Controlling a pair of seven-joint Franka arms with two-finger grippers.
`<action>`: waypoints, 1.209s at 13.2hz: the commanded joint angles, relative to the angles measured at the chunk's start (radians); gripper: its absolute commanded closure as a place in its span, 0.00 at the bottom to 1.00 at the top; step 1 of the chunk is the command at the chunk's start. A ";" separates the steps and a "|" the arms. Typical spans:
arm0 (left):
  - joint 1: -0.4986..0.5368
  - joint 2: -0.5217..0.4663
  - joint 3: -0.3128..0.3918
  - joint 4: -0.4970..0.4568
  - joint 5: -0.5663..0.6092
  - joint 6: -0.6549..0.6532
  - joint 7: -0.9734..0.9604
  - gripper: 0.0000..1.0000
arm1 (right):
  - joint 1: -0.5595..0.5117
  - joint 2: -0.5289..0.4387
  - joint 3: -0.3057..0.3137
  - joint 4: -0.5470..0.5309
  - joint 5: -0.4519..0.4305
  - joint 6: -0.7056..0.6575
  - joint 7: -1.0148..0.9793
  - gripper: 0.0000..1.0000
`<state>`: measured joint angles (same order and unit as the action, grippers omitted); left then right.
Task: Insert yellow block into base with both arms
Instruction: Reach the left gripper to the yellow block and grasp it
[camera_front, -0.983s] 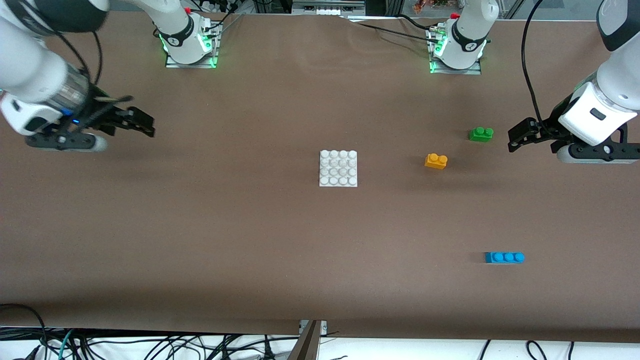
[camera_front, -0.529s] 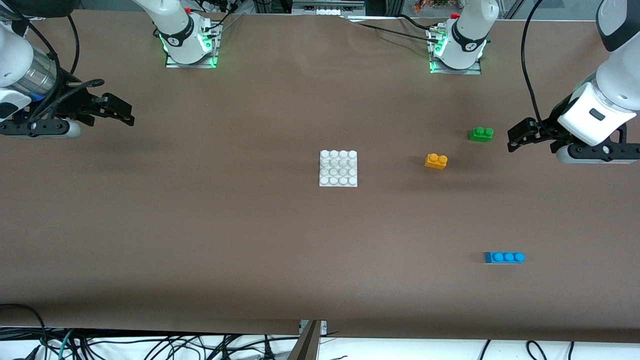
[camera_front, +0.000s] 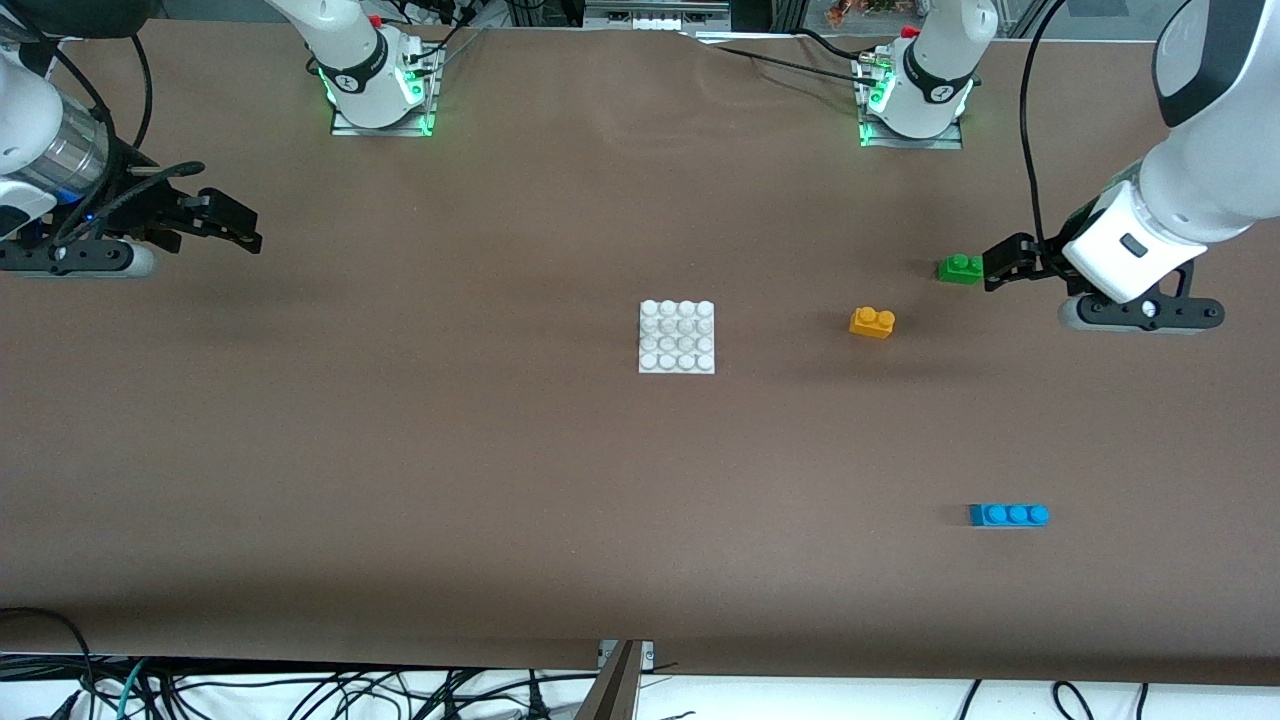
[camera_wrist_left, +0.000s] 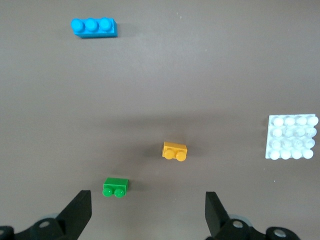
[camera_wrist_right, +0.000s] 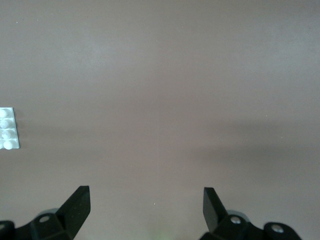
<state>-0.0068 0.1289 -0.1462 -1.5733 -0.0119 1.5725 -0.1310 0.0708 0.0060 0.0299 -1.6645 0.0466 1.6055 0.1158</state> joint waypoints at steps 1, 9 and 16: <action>-0.001 0.000 -0.013 -0.020 0.004 -0.017 0.049 0.00 | -0.016 -0.003 0.013 0.005 -0.013 -0.001 -0.002 0.00; 0.002 -0.095 -0.071 -0.408 0.007 0.310 0.139 0.00 | -0.019 0.026 0.013 0.077 -0.019 -0.004 -0.007 0.00; 0.010 -0.098 -0.082 -0.792 0.009 0.812 0.123 0.00 | -0.023 0.042 -0.004 0.074 -0.039 0.002 0.008 0.00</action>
<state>-0.0026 0.0607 -0.2239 -2.2649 -0.0119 2.2762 -0.0146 0.0573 0.0410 0.0204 -1.6127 0.0209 1.6115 0.1177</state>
